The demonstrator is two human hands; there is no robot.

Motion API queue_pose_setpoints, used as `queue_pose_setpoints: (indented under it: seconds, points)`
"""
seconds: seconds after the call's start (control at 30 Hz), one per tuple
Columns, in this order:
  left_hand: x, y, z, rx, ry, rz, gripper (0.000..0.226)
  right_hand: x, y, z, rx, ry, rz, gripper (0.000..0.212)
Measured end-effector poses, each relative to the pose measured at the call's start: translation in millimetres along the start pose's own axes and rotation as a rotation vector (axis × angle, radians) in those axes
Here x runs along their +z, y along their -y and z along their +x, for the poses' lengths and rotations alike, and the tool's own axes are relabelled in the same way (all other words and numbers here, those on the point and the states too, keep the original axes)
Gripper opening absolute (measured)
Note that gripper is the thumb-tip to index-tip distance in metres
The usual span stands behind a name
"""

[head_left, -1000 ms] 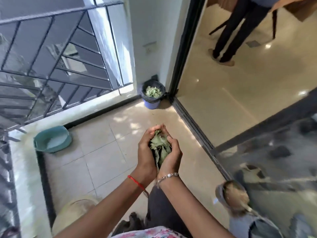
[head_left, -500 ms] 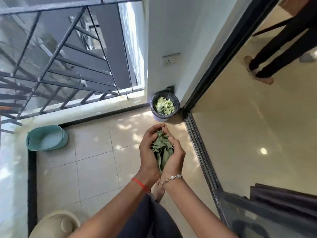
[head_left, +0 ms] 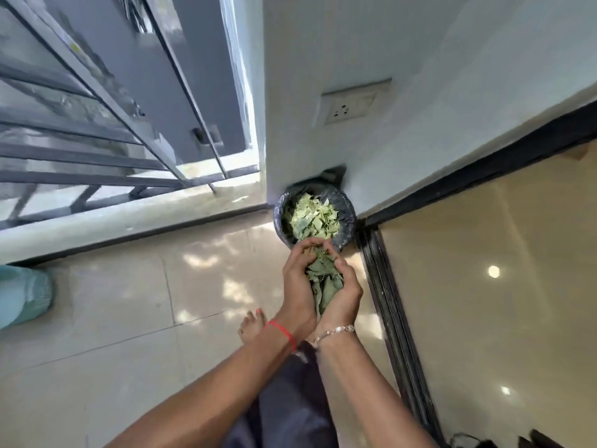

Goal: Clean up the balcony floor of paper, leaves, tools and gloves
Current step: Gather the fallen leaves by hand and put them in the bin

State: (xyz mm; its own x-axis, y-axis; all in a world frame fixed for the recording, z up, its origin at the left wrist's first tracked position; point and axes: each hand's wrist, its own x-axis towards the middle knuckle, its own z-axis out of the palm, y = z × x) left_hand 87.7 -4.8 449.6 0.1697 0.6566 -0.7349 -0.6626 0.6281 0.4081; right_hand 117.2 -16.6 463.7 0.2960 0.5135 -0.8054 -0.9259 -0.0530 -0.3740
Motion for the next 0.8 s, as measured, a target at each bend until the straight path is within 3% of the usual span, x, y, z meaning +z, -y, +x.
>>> queue_pose_setpoints:
  seconds: [0.13, 0.2, 0.27, 0.4, 0.47, 0.57, 0.6, 0.7, 0.8]
  points:
    - [-5.9, 25.2, 95.9, 0.005, -0.024, -0.037, 0.032, -5.9, -4.0, 100.9, 0.043, -0.007, 0.084, 0.037]
    - [-10.0, 32.4, 135.8, 0.041, -0.063, -0.026, 0.033, -1.7, -6.8, 135.4, 0.098, 0.068, 0.12, 0.018]
    - [-12.4, 39.4, 169.7, 0.042, -0.071, -0.043, 0.036, -0.7, -7.6, 168.8, 0.118, 0.086, 0.113, 0.012]
    - [-8.8, 41.1, 219.8, 0.038, -0.064, -0.108, 0.031, -9.9, -13.9, 246.0, -0.043, 0.0, -0.429, 0.017]
    - [-13.3, 43.4, 241.6, 0.124, -0.146, 0.141, 0.025, -10.8, -16.7, 270.6, -0.095, -0.014, -0.565, 0.02]
    - [-32.2, 46.9, 271.0, 0.218, -0.287, 0.944, 0.035, -10.0, -8.2, 291.7, -0.264, -0.023, -0.813, 0.027]
    - [-38.3, 45.2, 276.2, 0.19, -0.293, 1.07, 0.041, -11.4, -4.8, 296.4, -0.311, -0.004, -0.92, 0.029]
    - [-54.9, 40.3, 286.4, 0.168, -0.222, 1.099, 0.047, -16.1, 2.2, 309.8, -0.411, 0.038, -1.194, 0.029]
    - [-64.0, 35.6, 279.8, 0.264, -0.159, 1.19, 0.048, -16.5, 3.0, 310.3, -0.51, 0.061, -1.425, 0.028]
